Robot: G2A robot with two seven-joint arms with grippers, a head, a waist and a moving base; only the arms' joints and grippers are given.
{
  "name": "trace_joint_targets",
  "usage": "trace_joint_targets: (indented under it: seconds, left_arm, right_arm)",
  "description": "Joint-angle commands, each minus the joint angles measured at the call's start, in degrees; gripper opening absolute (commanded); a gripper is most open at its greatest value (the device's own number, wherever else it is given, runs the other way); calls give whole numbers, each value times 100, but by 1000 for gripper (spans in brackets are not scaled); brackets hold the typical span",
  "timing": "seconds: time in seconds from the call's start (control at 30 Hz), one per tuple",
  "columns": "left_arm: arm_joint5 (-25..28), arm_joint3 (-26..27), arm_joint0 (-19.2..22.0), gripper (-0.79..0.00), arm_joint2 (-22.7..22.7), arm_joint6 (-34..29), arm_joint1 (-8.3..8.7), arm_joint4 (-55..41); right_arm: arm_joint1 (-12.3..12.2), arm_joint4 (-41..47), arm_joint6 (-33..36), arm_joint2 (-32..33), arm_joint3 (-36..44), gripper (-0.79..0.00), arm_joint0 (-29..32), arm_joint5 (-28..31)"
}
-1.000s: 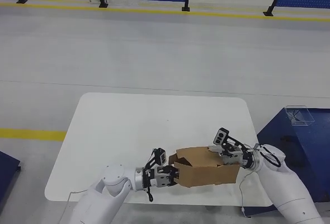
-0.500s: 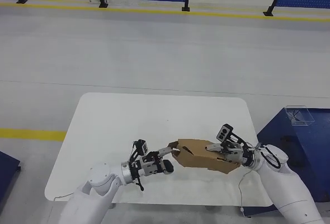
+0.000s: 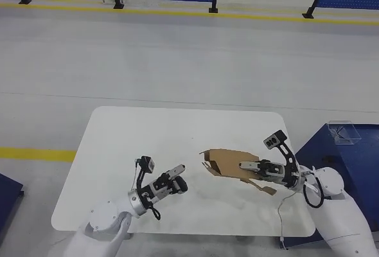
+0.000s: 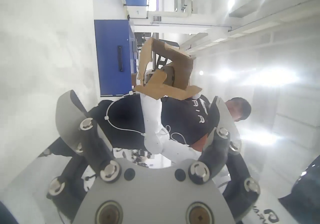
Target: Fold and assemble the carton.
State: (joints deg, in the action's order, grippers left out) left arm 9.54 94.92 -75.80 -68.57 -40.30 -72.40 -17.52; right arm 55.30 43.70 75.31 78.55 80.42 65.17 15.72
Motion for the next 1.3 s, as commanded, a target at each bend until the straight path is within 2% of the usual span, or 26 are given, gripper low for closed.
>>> trace_joint_targets:
  seconds: [0.0, 0.1, 0.17, 0.3, 0.5, 0.83, 1.27]
  left_arm:
    - [176, 148, -99, 0, 20, 30, 18, 434]
    - [176, 148, -99, 0, 20, 30, 18, 434]
    - [-43, 131, -113, 0, 61, 13, 12, 219]
    - [119, 383, -197, 0, 137, 823, 13, 1222]
    - [80, 645, -319, 0, 313, 1105, 14, 1780]
    - [-116, 704, -282, 0, 434, 1001, 29, 2064]
    - [-690, 535, 118, 0, 963, 1021, -50, 2435]
  right_arm:
    - [1, 2, -6, 7, 5, -785, 0, 9]
    - [1, 2, -6, 7, 5, -785, 0, 9]
    - [0, -189, -199, 12, 163, -785, 50, 71]
    - [-5, -488, -333, 0, 381, -785, 194, 184]
    - [-3, -498, -321, 2, 484, -785, 233, 179]
    - [17, -434, -243, -69, 494, -785, 242, 169]
    - [42, -374, 64, -222, 605, -785, 290, 205]
